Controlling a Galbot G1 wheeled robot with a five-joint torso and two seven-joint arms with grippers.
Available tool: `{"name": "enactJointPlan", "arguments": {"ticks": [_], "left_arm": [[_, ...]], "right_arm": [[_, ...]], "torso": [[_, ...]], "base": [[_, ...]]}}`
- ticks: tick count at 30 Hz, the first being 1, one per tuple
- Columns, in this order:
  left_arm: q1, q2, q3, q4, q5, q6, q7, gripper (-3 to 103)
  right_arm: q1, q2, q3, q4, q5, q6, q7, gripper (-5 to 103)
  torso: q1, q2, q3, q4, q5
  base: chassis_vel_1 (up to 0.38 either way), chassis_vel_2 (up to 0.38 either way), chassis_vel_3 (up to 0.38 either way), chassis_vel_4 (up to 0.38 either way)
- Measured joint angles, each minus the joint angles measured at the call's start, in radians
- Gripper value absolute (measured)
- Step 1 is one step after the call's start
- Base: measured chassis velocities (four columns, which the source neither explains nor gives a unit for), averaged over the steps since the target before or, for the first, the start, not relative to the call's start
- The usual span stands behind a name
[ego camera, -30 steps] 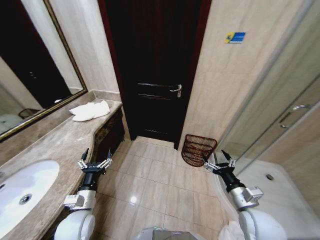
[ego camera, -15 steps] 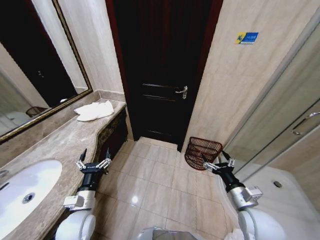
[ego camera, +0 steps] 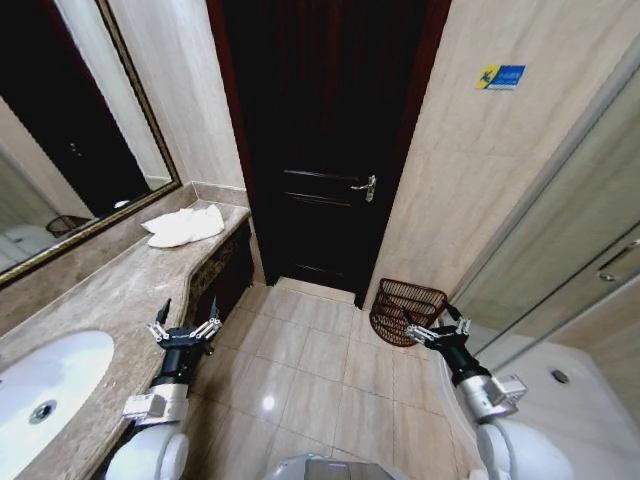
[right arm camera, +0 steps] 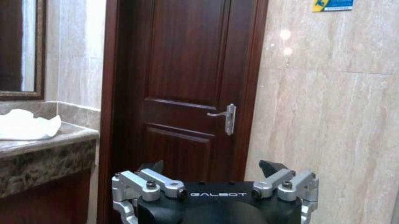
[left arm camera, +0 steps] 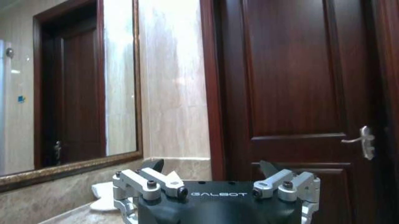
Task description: Discard the used towel into the hamper.
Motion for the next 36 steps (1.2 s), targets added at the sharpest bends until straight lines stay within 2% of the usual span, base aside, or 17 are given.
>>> {"name": "enactJointPlan", "arguments": {"ticks": [7,31,33,36], "left_arm": [[0.001,0.003,0.004,-0.005,-0.002,0.015,-0.005,100],[-0.005,0.013,0.007,-0.005,-0.004,0.006,-0.005,100],[-0.007,0.016,0.008,-0.004,-0.005,0.007,-0.006,100],[-0.021,0.055,0.008,0.002,-0.008,0.012,-0.011,100]], "right_arm": [[-0.005,0.004,-0.001,-0.009,0.007,0.012,0.013,100],[-0.001,-0.019,-0.002,-0.004,0.006,0.007,0.018,100],[0.001,-0.02,-0.003,-0.004,0.006,0.005,0.019,100],[-0.004,-0.023,0.002,-0.008,0.008,0.004,0.024,100]], "torso": [[0.0,0.0,0.0,0.0,0.0001],[0.0,0.0,0.0,0.0,0.0],[0.0,0.0,0.0,0.0,0.0],[0.0,0.0,0.0,0.0,-0.0002]], "base": [[-0.062,0.061,0.053,-0.06],[-0.077,0.077,0.08,-0.075],[-0.086,0.089,0.093,-0.098],[-0.078,0.08,0.079,-0.089]]}}
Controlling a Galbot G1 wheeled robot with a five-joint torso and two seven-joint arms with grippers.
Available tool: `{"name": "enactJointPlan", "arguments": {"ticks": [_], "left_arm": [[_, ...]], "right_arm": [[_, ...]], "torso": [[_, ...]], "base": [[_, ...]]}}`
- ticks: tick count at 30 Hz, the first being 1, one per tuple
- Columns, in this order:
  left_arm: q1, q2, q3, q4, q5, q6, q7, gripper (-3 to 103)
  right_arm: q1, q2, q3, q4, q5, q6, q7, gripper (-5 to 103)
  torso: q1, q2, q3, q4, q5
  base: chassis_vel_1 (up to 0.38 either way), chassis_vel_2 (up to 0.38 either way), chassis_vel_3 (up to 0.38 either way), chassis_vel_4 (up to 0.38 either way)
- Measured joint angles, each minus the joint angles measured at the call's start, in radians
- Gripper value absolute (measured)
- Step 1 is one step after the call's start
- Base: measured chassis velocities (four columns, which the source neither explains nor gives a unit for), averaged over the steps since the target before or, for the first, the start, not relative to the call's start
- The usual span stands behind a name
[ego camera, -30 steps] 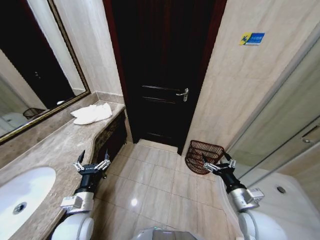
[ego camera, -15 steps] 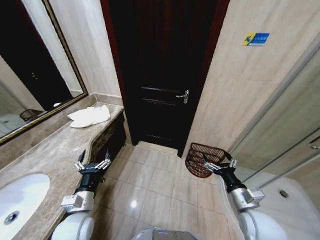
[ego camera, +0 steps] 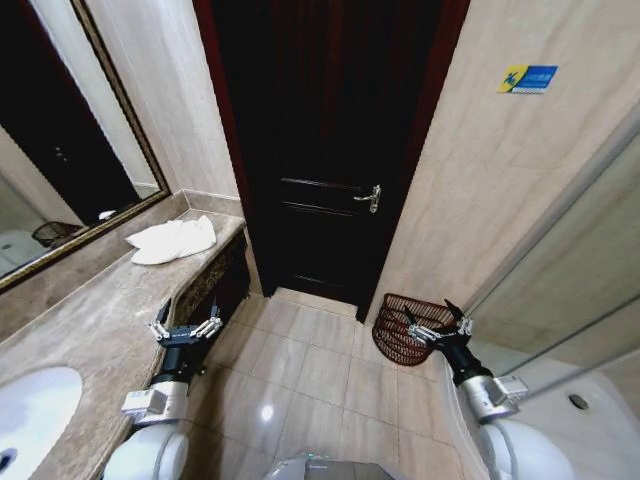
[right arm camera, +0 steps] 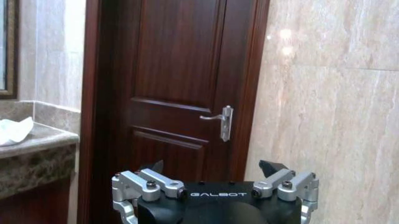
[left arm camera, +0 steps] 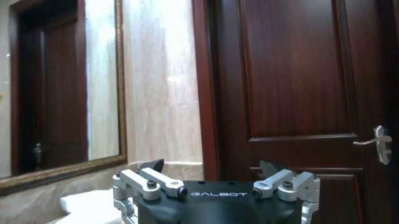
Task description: Discard the used towel into the hamper.
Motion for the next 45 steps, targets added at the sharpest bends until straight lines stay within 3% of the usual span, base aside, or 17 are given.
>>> {"name": "enactJointPlan", "arguments": {"ticks": [7,16,22,31,45], "left_arm": [[-0.018,0.058,0.001,-0.006,-0.025,0.026,-0.02,100],[-0.036,0.009,-0.001,-0.019,0.005,0.001,-0.032,100],[-0.025,-0.012,-0.028,-0.103,0.027,-0.001,-0.09,100],[-0.008,-0.047,-0.015,-0.13,0.044,-0.009,-0.161,100],[-0.045,0.001,-0.002,-0.101,0.04,-0.031,-0.253,100]], "right_arm": [[-0.015,-0.017,0.021,0.004,0.005,-0.011,0.024,100],[0.018,-0.048,0.003,0.011,0.028,-0.043,0.037,100],[0.047,-0.066,0.001,-0.067,0.041,0.026,-0.002,100],[0.042,-0.078,0.008,-0.087,0.079,0.028,-0.014,100],[0.109,-0.024,-0.001,-0.16,0.007,0.051,-0.018,100]], "torso": [[0.0,0.0,0.0,-0.0001,0.0002],[0.0,0.0,0.0,0.0001,0.0],[0.0,0.0,0.0,0.0,0.0003],[0.0,0.0,0.0,-0.0001,0.0],[0.0,0.0,0.0,0.0,0.0004]], "base": [[-0.092,0.086,0.097,-0.087],[-0.084,0.089,0.098,-0.093],[-0.071,0.095,0.08,-0.082],[-0.076,0.054,0.072,-0.068],[-0.071,0.068,0.068,-0.068]]}}
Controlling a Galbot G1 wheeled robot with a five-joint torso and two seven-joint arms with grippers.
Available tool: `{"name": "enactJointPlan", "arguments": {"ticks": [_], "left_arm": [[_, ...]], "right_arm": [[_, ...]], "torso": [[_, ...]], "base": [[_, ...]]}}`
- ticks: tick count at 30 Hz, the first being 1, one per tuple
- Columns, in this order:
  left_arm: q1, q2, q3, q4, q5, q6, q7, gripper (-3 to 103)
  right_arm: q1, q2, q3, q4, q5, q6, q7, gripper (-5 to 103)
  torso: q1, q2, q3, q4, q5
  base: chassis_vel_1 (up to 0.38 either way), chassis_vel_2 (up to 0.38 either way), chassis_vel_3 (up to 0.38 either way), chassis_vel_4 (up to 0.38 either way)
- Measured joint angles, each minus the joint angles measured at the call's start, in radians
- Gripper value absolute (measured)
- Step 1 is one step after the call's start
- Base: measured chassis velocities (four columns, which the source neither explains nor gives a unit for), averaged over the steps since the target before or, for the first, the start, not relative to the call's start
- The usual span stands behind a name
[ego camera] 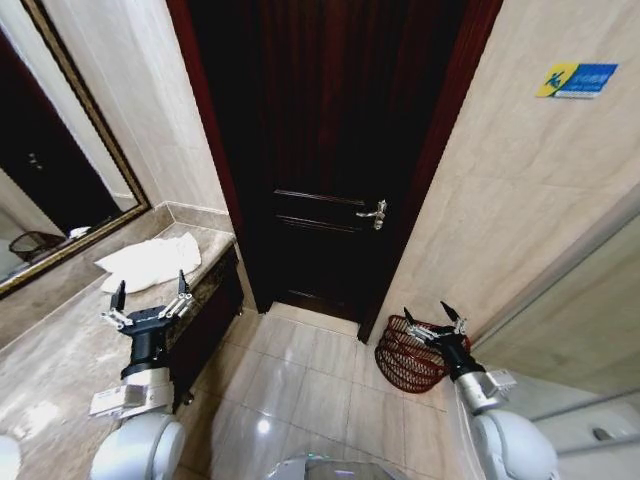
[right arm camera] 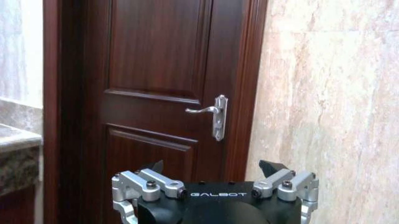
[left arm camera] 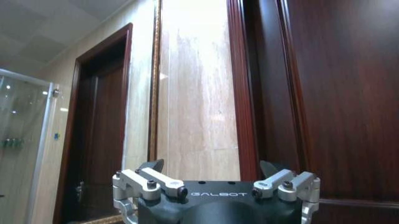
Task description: Discard the used towel into the hamper.
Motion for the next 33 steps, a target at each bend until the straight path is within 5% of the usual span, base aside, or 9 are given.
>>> {"name": "enactJointPlan", "arguments": {"ticks": [10,13,16,20,28,33], "left_arm": [[0.023,-0.02,-0.003,0.029,0.001,-0.04,-0.022,100],[0.034,-0.023,-0.004,0.027,0.001,0.013,-0.01,100],[0.064,-0.009,-0.004,0.009,-0.027,0.13,0.026,100],[0.082,0.003,-0.008,0.002,-0.081,0.179,0.058,100],[0.067,0.022,0.009,0.0,-0.175,0.186,0.221,100],[0.057,0.022,0.016,0.038,-0.163,0.127,0.246,100]], "right_arm": [[0.041,0.044,-0.054,0.004,-0.047,-0.04,0.002,100],[0.044,0.048,-0.077,0.018,-0.047,-0.022,-0.009,100],[0.034,0.058,-0.092,0.041,-0.039,0.011,-0.039,100],[-0.009,0.058,-0.094,0.073,-0.019,0.024,-0.058,100],[-0.069,0.05,-0.071,0.127,0.021,0.02,-0.07,100],[-0.083,0.065,-0.072,0.143,0.002,0.01,-0.057,100]], "torso": [[0.0,0.0,0.0,0.0,-0.0003],[0.0,0.0,0.0,0.0,-0.0004],[0.0,0.0,0.0,0.0,-0.0003],[0.0,0.0,0.0,0.0,-0.0003],[0.0,0.0,0.0,-0.0002,-0.0002],[0.0,0.0,0.0,0.0,-0.0003]], "base": [[-0.067,0.062,0.06,-0.075],[-0.066,0.052,0.067,-0.05],[-0.053,0.056,0.064,-0.06],[-0.053,0.055,0.065,-0.043],[-0.01,0.01,0.014,-0.011],[0.0,0.0,0.0,0.0]]}}
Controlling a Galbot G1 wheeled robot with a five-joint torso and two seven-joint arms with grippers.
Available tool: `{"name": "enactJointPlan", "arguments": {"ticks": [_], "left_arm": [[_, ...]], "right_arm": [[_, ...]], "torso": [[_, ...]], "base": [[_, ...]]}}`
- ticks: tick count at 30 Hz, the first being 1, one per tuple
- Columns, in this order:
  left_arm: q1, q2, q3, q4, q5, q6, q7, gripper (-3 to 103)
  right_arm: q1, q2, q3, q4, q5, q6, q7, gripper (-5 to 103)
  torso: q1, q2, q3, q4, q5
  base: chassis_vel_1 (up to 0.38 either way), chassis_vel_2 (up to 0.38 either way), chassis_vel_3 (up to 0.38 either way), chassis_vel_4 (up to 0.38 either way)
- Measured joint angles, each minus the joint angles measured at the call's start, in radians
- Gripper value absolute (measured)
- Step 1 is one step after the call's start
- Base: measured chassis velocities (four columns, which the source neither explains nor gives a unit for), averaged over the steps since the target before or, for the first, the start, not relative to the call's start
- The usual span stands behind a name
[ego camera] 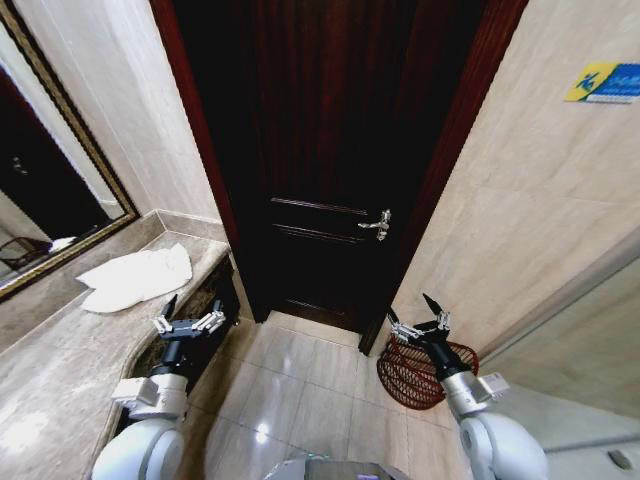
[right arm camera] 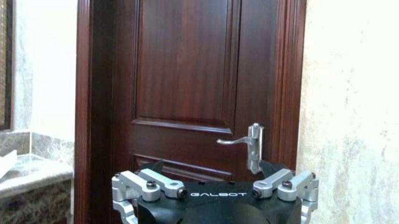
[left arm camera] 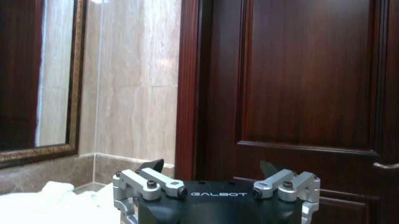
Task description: Discard the used towel into the hamper.
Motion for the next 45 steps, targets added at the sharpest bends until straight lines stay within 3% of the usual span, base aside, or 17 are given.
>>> {"name": "enactJointPlan", "arguments": {"ticks": [11,25,45], "left_arm": [[0.008,-0.01,-0.002,0.008,0.051,0.008,-0.041,100],[0.006,-0.017,0.003,0.007,0.049,-0.006,-0.067,100],[0.016,-0.019,0.008,0.047,0.064,-0.073,-0.066,100]], "right_arm": [[-0.007,0.002,0.016,-0.023,-0.082,0.038,-0.001,100],[0.015,0.006,0.008,-0.039,-0.072,0.045,0.007,100],[0.031,0.012,0.003,-0.055,-0.065,0.047,0.027,100]], "torso": [[0.0,0.0,0.0,0.0,0.0001],[0.0,0.0,0.0,-0.0001,0.0001],[0.0,0.0,0.0,-0.0001,0.0]], "base": [[0.0,0.0,0.0,0.0],[0.0,0.0,0.0,0.0],[0.069,0.068,0.07,0.065]]}}
